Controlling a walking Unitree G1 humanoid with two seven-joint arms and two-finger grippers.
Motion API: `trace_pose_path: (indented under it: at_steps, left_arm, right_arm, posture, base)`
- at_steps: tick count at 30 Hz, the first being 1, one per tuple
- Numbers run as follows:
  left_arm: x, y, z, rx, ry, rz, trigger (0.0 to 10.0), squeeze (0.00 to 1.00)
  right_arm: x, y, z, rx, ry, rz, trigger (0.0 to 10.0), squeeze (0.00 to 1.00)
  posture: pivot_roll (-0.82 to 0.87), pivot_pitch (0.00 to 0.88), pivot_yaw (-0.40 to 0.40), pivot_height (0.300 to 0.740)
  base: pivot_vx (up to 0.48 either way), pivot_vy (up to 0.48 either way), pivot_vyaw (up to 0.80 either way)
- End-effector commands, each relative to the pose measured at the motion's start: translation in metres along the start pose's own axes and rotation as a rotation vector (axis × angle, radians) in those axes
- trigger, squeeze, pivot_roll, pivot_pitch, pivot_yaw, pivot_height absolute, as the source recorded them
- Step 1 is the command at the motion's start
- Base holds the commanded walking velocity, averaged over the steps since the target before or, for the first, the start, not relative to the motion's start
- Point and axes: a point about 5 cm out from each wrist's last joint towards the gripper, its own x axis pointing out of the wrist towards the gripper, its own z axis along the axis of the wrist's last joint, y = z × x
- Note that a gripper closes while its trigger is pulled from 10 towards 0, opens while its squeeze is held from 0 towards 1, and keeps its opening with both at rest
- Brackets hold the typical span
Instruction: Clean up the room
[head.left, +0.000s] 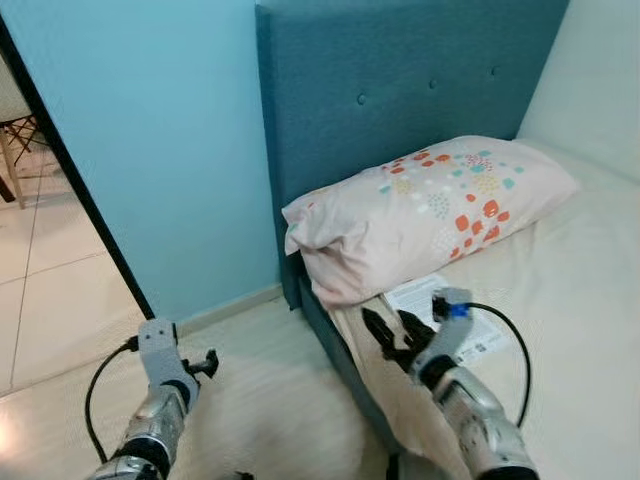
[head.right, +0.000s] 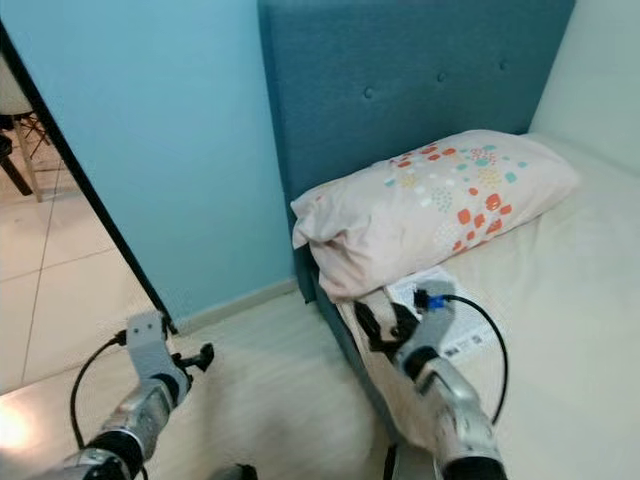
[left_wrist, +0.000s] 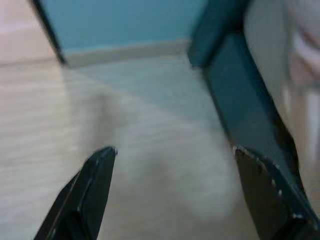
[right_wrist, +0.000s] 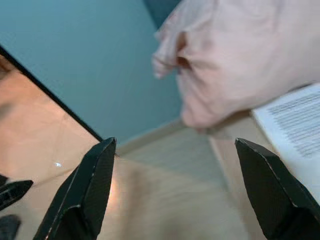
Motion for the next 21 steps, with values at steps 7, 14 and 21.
trace_pose_path:
  at_steps: [7,14,21]
  left_arm:
    - [-0.006,-0.001,-0.015,0.077,0.027,-0.041,10.0,0.00]
    - [-0.008,0.002,-0.024,0.136,0.088,-0.027,10.0,0.00]
    - [-0.011,0.001,-0.031,0.158,0.105,-0.038,10.0,0.00]
  right_arm:
    - [-0.003,0.017,-0.016,-0.038,0.049,0.001,10.0,0.00]
    - [-0.003,0.013,-0.017,-0.054,0.047,-0.016,10.0,0.00]
    - [-0.005,0.015,-0.016,-0.058,0.052,-0.021,10.0,0.00]
  posture:
    - [0.00,0.000,0.003,0.659]
    - [0.00,0.000,0.007,0.684]
    - [-0.01,0.000,0.008,0.709]
  base:
    - [0.000,0.000,0.00]
    - [-0.189,0.000,0.00]
    - [-0.449,0.000,0.00]
